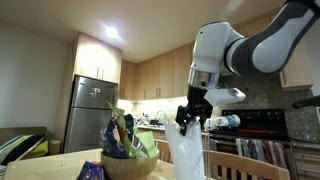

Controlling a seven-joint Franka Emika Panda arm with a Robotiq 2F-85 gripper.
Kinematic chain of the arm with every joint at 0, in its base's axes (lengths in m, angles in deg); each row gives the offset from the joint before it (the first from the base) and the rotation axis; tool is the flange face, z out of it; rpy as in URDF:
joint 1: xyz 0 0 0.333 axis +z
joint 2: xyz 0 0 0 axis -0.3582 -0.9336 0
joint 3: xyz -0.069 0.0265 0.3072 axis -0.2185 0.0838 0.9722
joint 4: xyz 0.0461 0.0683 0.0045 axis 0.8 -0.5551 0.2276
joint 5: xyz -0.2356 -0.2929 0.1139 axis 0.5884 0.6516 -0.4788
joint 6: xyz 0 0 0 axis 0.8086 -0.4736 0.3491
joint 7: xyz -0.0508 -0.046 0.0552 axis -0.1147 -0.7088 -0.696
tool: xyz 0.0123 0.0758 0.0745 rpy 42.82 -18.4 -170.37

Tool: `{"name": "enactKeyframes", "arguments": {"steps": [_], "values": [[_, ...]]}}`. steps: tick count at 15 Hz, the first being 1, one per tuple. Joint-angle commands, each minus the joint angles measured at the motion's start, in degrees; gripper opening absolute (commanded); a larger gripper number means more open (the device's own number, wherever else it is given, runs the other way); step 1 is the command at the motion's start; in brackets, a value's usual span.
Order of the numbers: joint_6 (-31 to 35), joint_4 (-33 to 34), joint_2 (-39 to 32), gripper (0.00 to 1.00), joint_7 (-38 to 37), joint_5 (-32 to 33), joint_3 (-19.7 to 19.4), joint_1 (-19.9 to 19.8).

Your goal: Remove the paper towel roll from the holder, move the holder to the right side of the table

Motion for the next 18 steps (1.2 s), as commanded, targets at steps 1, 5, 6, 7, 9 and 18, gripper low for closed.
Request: {"name": "enactKeyframes", "arguments": {"steps": [1, 5, 6, 7, 9, 18], "values": [[0.63, 1.63, -1.26, 0.56, -2.42, 1.99, -0.63, 0.40], [0.59, 1.87, -1.38, 0.25, -2.68, 2.29, -0.68, 0.45], [0.51, 1.91, -1.31, 0.19, -2.95, 2.58, -0.70, 0.50], [0.38, 1.92, -1.10, 0.13, -3.50, 3.18, -0.73, 0.59], [0.32, 1.70, -0.32, 0.02, -3.95, 3.88, -0.60, 0.63], [0.65, 1.59, 5.59, 0.02, -6.14, 5.31, 0.08, 1.16]]}}
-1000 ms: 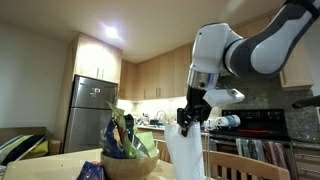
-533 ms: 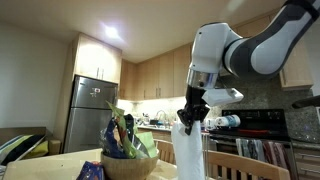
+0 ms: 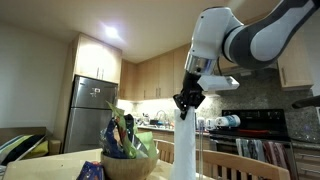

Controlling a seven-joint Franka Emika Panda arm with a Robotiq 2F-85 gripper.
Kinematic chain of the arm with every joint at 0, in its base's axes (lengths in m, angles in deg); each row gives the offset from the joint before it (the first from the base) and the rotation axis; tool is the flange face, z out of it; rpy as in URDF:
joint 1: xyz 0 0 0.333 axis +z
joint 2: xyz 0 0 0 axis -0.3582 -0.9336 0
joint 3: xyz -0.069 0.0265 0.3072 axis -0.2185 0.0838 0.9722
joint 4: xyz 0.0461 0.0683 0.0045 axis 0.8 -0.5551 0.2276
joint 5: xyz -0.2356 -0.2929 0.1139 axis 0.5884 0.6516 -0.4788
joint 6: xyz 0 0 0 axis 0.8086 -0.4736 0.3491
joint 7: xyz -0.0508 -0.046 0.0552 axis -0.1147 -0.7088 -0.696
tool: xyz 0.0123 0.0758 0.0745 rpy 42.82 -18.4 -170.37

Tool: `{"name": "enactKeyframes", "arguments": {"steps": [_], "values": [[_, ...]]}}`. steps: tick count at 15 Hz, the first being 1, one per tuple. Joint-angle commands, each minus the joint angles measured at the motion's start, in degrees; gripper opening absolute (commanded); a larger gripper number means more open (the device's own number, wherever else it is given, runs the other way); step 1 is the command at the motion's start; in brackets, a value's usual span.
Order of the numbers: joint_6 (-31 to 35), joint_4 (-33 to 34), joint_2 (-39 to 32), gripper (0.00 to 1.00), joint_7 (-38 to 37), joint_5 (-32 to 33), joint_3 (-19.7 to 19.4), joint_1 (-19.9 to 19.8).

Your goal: Remove the paper towel roll from the holder, move the holder to the right side of the table

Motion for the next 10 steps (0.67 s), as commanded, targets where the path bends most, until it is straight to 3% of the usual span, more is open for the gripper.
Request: {"name": "enactKeyframes", "arguments": {"steps": [1, 8, 10], "values": [[0.42, -0.23, 2.71, 0.03, -1.65, 1.14, 0.00, 0.37], [0.06, 0.00, 0.55, 0.03, -0.02, -1.76, -0.07, -0.38], [-0.38, 0.11, -0.47, 0.15, 0.09, -2.66, -0.09, -0.53]]}}
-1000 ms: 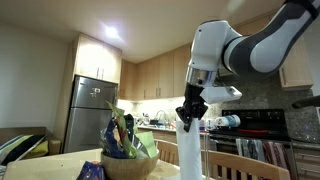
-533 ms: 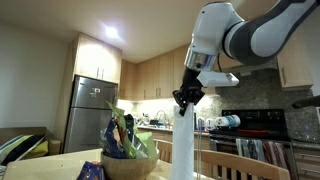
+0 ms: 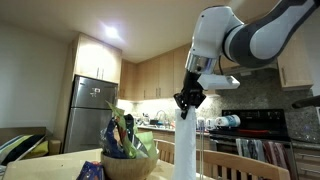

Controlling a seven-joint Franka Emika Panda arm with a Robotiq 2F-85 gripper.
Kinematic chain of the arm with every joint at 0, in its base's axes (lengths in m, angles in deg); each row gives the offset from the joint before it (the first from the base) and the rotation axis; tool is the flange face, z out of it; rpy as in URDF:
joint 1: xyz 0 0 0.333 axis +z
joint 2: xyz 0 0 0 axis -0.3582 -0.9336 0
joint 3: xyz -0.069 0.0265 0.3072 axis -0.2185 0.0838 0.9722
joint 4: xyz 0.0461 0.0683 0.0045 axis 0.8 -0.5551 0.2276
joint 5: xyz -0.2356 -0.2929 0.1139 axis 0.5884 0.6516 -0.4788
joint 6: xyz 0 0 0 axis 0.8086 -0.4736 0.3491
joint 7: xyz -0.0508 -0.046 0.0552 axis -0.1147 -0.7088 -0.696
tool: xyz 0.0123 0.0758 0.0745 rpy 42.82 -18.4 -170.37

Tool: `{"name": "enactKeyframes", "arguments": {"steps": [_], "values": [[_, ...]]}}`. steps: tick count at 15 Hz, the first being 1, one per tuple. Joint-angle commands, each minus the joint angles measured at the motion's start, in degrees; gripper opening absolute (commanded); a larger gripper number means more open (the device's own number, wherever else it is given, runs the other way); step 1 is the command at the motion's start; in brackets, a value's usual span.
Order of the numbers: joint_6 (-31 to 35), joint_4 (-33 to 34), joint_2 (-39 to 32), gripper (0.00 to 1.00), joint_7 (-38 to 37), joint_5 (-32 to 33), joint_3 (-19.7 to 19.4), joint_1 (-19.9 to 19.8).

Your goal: Remove the paper towel roll from the holder, move the holder to the right side of the table

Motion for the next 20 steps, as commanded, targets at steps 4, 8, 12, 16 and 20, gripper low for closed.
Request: {"name": "enactKeyframes", "arguments": {"steps": [4, 8, 12, 16, 20], "values": [[-0.79, 0.52, -1.89, 0.45, 0.37, -2.64, 0.04, -0.63], [-0.74, 0.22, -1.36, 0.64, 0.45, -3.18, 0.05, -0.65], [-0.71, 0.21, 0.43, 0.41, 0.75, -3.35, 0.24, -0.56], [-1.19, 0.48, 1.39, 0.68, 0.19, -2.73, 0.16, -0.42], [-2.03, 0.78, 2.47, 0.88, -1.15, -1.61, -0.36, -0.48]]}}
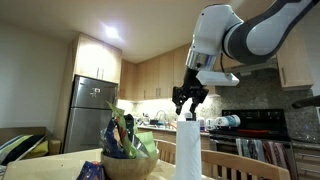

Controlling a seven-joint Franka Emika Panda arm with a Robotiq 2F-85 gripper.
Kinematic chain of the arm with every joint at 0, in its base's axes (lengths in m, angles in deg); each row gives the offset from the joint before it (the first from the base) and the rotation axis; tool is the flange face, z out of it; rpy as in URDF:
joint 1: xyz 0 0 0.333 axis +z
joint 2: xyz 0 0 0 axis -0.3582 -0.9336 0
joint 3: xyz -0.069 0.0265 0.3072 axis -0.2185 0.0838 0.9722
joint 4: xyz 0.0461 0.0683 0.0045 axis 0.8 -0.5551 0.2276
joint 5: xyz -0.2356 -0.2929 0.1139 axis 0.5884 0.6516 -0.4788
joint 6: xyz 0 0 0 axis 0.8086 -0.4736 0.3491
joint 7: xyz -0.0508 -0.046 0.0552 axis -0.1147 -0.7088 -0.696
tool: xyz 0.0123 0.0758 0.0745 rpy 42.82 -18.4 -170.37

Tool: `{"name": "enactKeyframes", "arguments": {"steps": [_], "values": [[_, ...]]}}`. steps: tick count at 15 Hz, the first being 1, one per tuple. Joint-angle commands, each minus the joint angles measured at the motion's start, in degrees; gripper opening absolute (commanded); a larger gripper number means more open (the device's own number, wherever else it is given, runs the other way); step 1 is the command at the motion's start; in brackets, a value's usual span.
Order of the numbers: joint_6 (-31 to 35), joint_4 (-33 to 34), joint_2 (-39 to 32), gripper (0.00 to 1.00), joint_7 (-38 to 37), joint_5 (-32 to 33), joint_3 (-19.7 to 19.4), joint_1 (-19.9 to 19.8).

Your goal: Remove the paper towel roll from the holder, move the holder to the right side of the table

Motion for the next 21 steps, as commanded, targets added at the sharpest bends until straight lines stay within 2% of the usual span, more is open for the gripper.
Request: {"name": "enactKeyframes", "arguments": {"steps": [1, 3, 4, 5, 7, 8, 12, 13, 14, 15, 17, 18, 19, 20, 21], "values": [[-2.17, 0.14, 1.97, 0.83, -0.46, 0.09, -0.35, -0.08], [-2.09, -0.31, 2.25, 0.67, 2.18, -2.28, 0.00, -0.36], [-2.09, -0.46, 2.30, 0.66, 3.17, -3.40, 0.19, -0.43], [-2.07, -0.79, 2.43, 0.59, 5.20, -5.60, -0.13, 0.16], [-2.37, -1.26, 2.56, 0.54, 8.63, -9.08, 0.10, 0.52], [-2.67, -1.32, 2.59, 0.58, 9.45, -9.81, 0.04, 0.87], [-3.69, -0.31, 2.18, 0.55, 7.70, -8.27, -0.98, 1.26], [-3.53, -0.18, 2.26, 0.52, 6.88, -7.74, -1.27, 1.19], [-4.00, 0.04, 2.37, 0.45, 6.72, -7.88, -1.52, 1.07], [-4.29, 0.10, 2.53, 0.43, 6.51, -7.71, -1.86, 0.98], [-5.55, 0.01, 2.88, 0.28, 7.07, -8.54, -2.34, 0.72], [-6.56, 0.08, 2.94, 0.28, 6.92, -8.40, -2.57, 0.64], [-8.04, -0.04, 3.04, 0.32, 7.97, -9.16, -2.54, 0.55], [-4.89, -0.04, 1.88, 0.35, 8.09, -8.75, -2.55, 0.43], [-5.22, -0.04, 1.90, 0.32, 8.17, -8.81, -2.61, 0.38]]}}
